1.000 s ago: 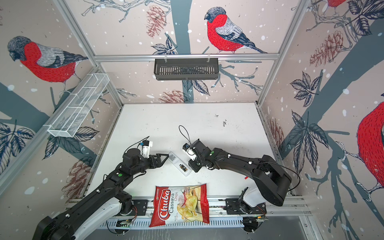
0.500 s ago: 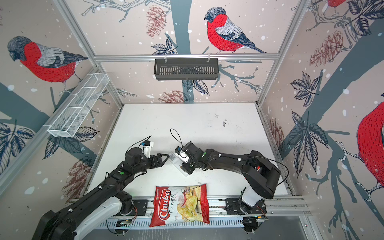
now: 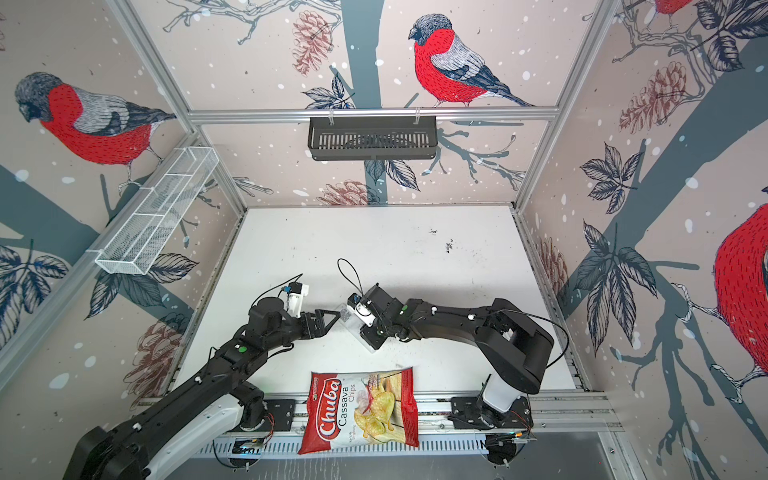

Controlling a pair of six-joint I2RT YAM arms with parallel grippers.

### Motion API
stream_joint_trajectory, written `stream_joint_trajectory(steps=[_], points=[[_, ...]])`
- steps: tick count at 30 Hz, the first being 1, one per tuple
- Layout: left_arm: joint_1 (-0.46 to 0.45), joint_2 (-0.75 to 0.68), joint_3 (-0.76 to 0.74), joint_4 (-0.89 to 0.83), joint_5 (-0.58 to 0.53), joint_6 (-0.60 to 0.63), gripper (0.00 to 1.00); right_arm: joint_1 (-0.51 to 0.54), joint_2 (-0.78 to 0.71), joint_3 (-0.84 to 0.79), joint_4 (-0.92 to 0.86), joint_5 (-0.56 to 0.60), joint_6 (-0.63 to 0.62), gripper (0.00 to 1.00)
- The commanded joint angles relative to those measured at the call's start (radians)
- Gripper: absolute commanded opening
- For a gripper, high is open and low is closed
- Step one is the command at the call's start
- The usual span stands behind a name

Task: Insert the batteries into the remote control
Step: 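Carry the white cover with the right gripper onto the remote's battery compartment, then slide the cover along the compartment toward the remote's top with the right gripper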

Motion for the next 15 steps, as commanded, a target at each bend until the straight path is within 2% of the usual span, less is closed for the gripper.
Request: stream_joint_trajectory(steps=[1, 15], points=[[-0.003, 0.007, 0.001, 0.018, 0.013, -0.008, 0.97, 0.010, 0.020, 0.013, 0.017, 0.027, 0.033, 0.29], [-0.003, 0.002, 0.000, 0.023, 0.007, -0.004, 0.97, 0.021, 0.033, 0.021, 0.002, 0.101, 0.038, 0.29]])
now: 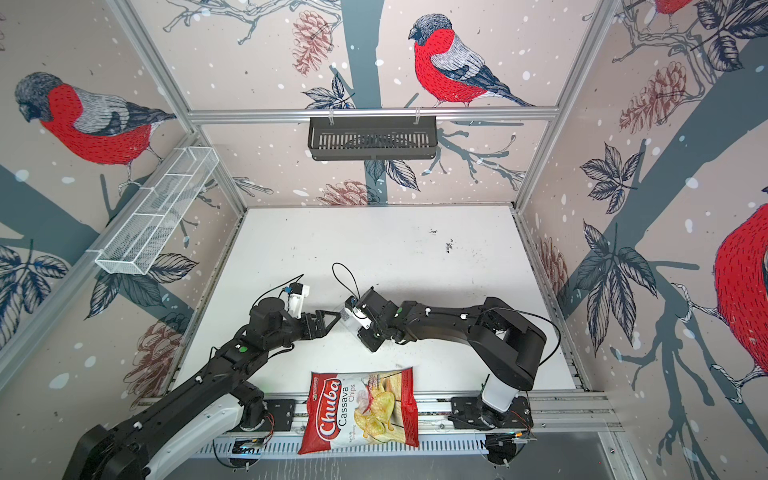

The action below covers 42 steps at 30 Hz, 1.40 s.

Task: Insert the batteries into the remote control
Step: 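Slide the cover along the compartment toward the remote's top with the right gripper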

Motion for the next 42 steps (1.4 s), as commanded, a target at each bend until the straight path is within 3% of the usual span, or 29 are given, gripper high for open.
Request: stream_joint_trajectory(steps=[1, 17, 42], points=[[0.001, -0.003, 0.000, 0.023, 0.007, -0.004, 0.97, -0.001, -0.001, 0.000, 0.012, 0.050, 0.021, 0.29], [0.000, 0.015, 0.004, 0.029, 0.012, -0.001, 0.97, 0.016, -0.063, -0.081, 0.111, 0.092, 0.087, 0.29], [0.000, 0.058, 0.020, 0.033, 0.013, 0.014, 0.97, 0.041, -0.197, -0.255, 0.309, 0.166, 0.055, 0.29]])
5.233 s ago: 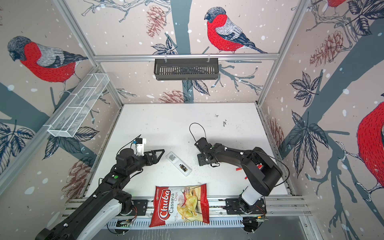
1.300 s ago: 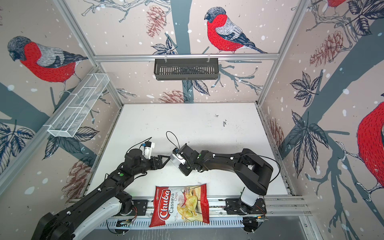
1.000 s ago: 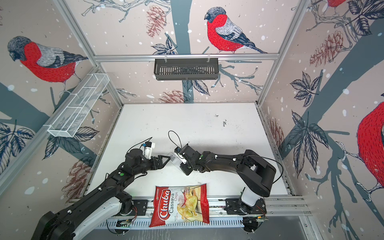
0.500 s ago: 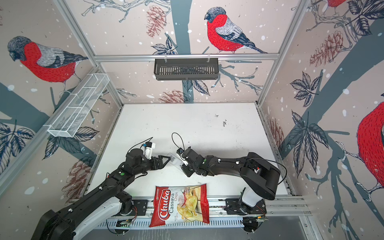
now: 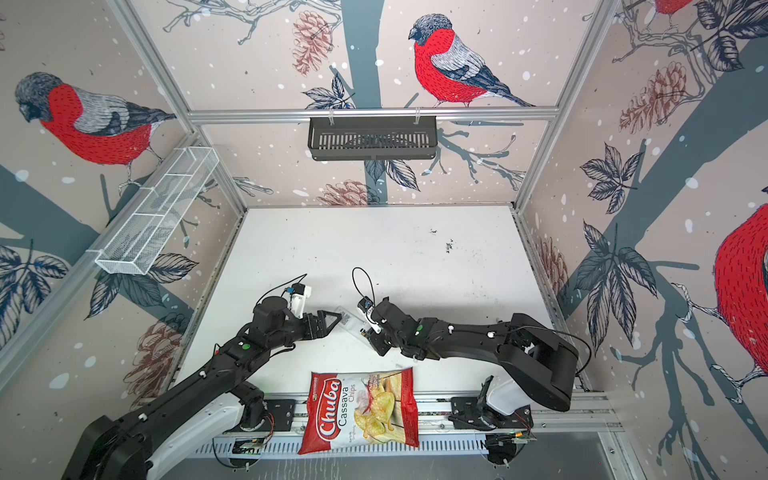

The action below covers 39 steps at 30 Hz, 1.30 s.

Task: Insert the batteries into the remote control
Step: 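Slide the cover along the compartment toward the remote's top with the right gripper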

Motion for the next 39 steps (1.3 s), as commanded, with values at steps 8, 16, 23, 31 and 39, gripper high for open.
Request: stream_joint_trajectory(steps=[8, 16, 23, 31, 39], points=[[0.001, 0.009, 0.012, 0.031, 0.010, 0.012, 0.97, 0.013, 0.031, 0.004, 0.063, 0.016, -0.010, 0.29], [0.001, 0.013, 0.013, 0.033, 0.011, 0.014, 0.97, 0.017, 0.066, 0.016, 0.075, 0.017, -0.027, 0.28], [0.001, 0.015, 0.013, 0.035, 0.010, 0.015, 0.97, 0.020, 0.076, 0.015, 0.062, 0.027, -0.049, 0.28], [0.002, 0.019, 0.016, 0.036, 0.013, 0.018, 0.97, 0.021, 0.076, -0.003, 0.079, 0.031, -0.087, 0.29], [0.002, 0.015, 0.015, 0.034, 0.011, 0.017, 0.97, 0.019, 0.072, -0.011, 0.071, 0.018, -0.104, 0.31]])
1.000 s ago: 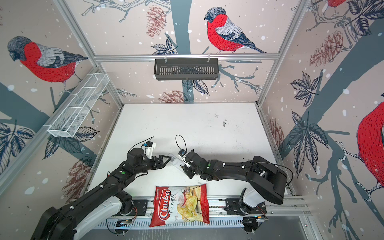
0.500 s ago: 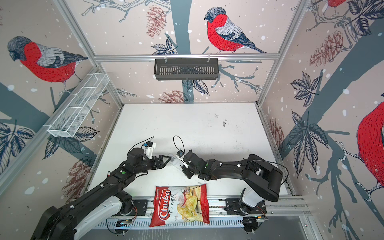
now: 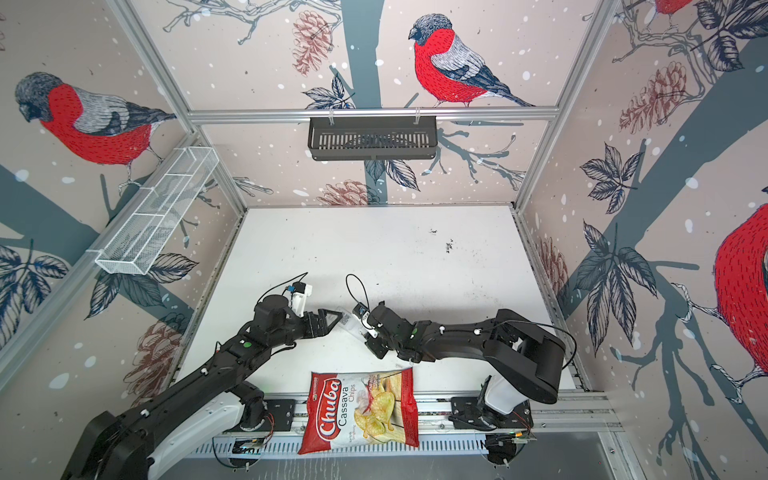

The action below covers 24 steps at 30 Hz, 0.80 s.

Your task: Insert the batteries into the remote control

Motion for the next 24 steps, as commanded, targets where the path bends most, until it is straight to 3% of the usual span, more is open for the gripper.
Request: stream_joint_trajectory(steps=[1, 18, 24], points=[[0.003, -0.002, 0.007, 0.020, 0.011, 0.016, 0.97, 0.000, -0.002, -0.006, -0.001, 0.001, -0.016, 0.31], [0.002, 0.005, 0.020, 0.023, 0.016, 0.019, 0.97, -0.014, -0.082, -0.012, -0.041, -0.008, 0.000, 0.46], [0.002, 0.020, 0.035, 0.036, 0.038, 0.027, 0.97, -0.112, -0.160, 0.000, -0.101, -0.057, 0.126, 0.68]])
